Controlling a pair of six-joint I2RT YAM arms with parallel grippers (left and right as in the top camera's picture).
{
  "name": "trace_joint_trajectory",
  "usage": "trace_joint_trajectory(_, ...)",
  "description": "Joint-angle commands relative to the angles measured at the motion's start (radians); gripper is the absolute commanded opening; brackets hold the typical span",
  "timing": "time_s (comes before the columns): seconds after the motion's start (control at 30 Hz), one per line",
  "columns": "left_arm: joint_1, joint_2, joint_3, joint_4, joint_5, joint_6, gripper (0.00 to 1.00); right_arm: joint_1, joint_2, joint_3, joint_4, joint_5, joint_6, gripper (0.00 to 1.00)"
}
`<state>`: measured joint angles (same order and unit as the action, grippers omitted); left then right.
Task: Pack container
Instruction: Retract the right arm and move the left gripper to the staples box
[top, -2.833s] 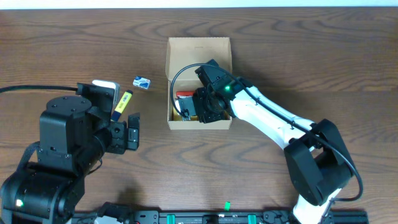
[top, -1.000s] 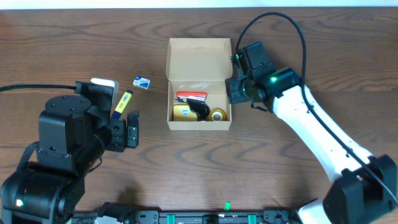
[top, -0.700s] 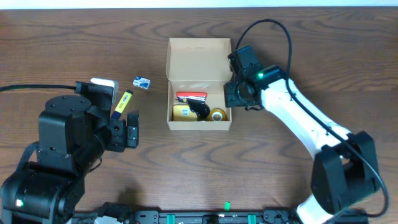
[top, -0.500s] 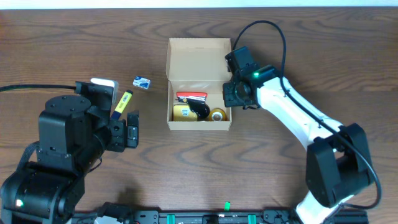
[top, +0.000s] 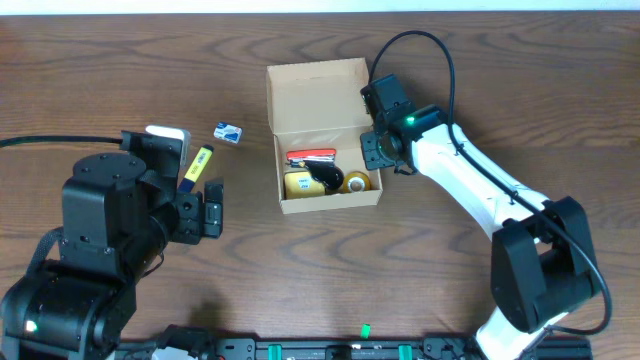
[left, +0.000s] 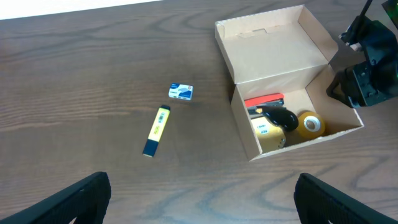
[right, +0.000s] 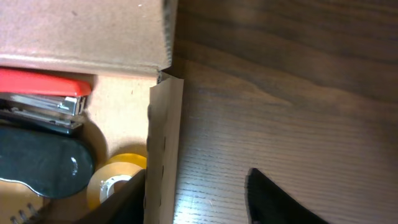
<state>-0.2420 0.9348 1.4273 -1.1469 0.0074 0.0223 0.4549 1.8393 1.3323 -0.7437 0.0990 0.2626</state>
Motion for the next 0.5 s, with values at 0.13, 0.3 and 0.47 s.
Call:
trace_joint_trajectory(0.13, 0.006, 0.02, 0.009, 0.0, -0.014, -0.026, 0.95, -0.01, -0.042, 0.077, -0.069, -0.159, -0.01, 0.61)
trace_joint_trajectory(0.3, 0.006, 0.098, 0.009, 0.016, -0.014, -0.034, 0.95, -0.044, -0.153, 0.155, -0.179, -0.16, -0.11, 0.75)
trace_joint_trajectory(0.47, 0.006, 0.198, 0.009, 0.074, -0.019, -0.062, 0.95, -0.095, -0.298, 0.186, -0.279, -0.161, -0.157, 0.85)
